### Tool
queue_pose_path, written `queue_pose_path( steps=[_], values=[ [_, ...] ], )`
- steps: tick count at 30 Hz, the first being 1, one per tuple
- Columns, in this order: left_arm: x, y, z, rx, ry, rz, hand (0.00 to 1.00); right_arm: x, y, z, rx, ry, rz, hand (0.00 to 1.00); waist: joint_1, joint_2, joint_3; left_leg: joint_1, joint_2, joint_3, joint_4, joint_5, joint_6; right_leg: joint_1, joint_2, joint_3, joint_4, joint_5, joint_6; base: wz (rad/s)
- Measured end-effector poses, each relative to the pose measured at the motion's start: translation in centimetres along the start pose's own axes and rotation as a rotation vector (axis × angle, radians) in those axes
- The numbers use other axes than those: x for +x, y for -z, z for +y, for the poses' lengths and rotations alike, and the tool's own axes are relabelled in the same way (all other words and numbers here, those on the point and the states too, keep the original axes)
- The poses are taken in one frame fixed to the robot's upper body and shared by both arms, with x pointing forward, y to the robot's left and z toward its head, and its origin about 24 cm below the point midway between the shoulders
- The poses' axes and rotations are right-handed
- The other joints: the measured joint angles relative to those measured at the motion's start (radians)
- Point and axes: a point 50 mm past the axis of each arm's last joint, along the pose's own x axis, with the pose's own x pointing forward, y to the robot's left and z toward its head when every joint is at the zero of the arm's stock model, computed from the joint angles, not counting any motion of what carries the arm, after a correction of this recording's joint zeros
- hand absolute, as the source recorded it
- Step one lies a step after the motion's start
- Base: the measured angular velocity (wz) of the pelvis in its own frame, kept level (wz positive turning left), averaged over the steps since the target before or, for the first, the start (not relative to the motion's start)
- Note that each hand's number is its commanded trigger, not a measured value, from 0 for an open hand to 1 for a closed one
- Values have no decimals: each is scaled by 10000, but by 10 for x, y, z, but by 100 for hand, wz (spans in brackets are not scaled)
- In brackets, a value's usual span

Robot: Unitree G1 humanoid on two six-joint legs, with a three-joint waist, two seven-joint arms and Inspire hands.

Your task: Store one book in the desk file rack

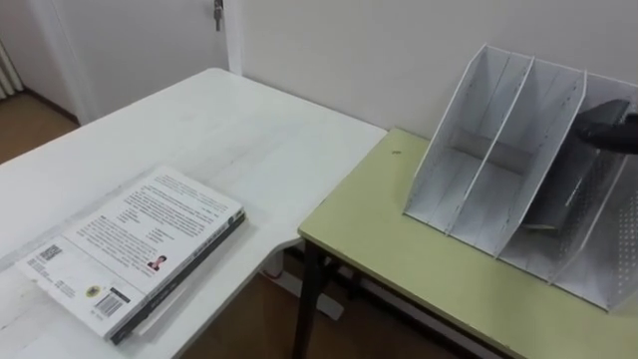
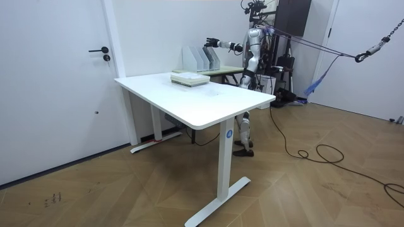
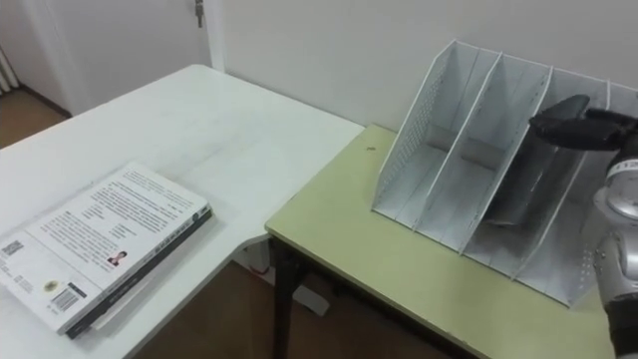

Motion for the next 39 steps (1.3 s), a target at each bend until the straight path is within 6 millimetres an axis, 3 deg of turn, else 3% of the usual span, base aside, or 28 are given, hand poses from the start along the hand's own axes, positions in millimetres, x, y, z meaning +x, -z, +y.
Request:
queue_pose_path(
  steps=[3,7,16,26,32,34,39],
  values=[
    [0,-1,0,36,8,-69,0,-3,-14,3,229,-133,-633,0,0,54,18,-15,1,0,-15,-1,0,-67,-1,4,-8,0,0,-1],
    [0,-2,-1,147,26,-164,0,-19,-44,10,211,-744,-2268,0,9,166,-24,-185,10,55,-9,2,-2,-296,-5,108,24,1,0,-5],
    [1,-4,-2,358,-30,-363,0,-50,-79,21,824,-1982,-4160,0,-54,97,12,-160,22,82,3,2,-2,-275,1,288,8,0,-1,-3],
    [1,-1,-2,343,-183,-398,0,-79,-86,25,662,-3661,-5247,0,-5,95,45,-32,26,72,-82,-5,-6,-129,13,284,8,5,-2,0],
    [2,1,-4,121,-78,-421,0,-103,-91,42,863,-6679,-5578,0,-42,113,46,-32,47,158,-142,-9,-12,-158,5,343,12,6,-5,-3],
    [1,0,-3,137,25,-439,0,-117,-95,51,1138,-8542,-5787,0,-68,80,36,-67,53,157,-133,-12,-19,-197,11,341,-2,6,-6,0],
    [0,-1,2,209,100,-421,0,-136,-79,59,894,-11426,-5413,0,20,-147,-93,-125,61,130,-87,-10,-21,-220,-2,270,-7,7,-6,6]
  ],
)
